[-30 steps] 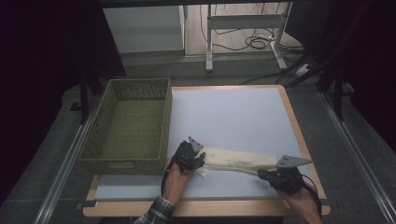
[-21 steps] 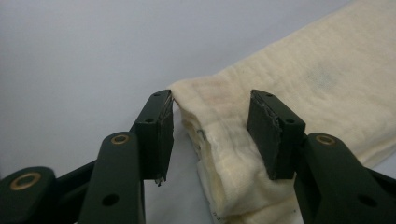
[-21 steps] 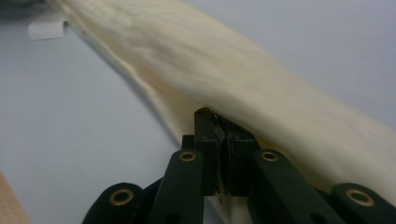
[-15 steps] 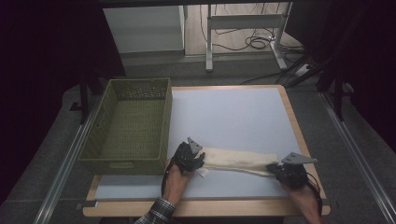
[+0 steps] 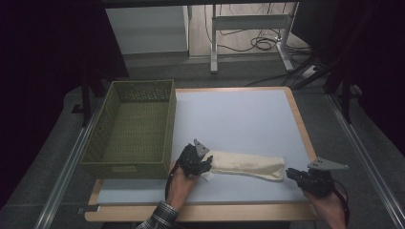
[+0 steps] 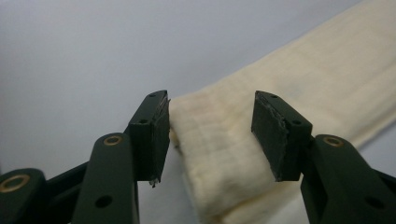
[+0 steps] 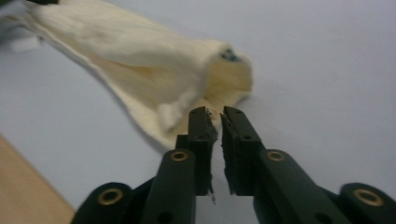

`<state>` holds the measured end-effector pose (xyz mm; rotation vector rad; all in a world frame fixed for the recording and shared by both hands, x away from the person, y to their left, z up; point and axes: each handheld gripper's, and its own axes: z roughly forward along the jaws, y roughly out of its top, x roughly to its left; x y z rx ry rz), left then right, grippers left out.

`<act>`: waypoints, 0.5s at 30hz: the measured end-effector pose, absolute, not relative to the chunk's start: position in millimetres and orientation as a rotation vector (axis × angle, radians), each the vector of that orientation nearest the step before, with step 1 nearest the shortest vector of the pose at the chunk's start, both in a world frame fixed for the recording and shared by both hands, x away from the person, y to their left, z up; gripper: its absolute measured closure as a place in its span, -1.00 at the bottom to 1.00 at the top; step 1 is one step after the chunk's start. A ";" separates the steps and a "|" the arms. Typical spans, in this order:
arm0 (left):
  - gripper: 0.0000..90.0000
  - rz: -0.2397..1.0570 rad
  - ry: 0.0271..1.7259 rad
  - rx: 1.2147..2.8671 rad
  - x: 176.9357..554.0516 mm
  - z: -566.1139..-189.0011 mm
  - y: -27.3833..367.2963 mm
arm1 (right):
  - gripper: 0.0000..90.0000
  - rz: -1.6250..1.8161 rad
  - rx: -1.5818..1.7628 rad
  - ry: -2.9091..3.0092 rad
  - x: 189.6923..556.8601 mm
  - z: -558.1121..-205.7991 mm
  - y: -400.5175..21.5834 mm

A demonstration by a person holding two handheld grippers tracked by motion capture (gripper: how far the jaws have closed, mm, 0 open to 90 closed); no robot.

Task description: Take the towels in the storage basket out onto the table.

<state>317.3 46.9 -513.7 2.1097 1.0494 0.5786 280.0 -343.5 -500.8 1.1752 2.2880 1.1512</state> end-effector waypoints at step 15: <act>-0.08 0.351 0.711 2.203 323.3 -492.3 -43.3 | 0.87 1.099 1.120 2.307 302.2 -502.5 -319.6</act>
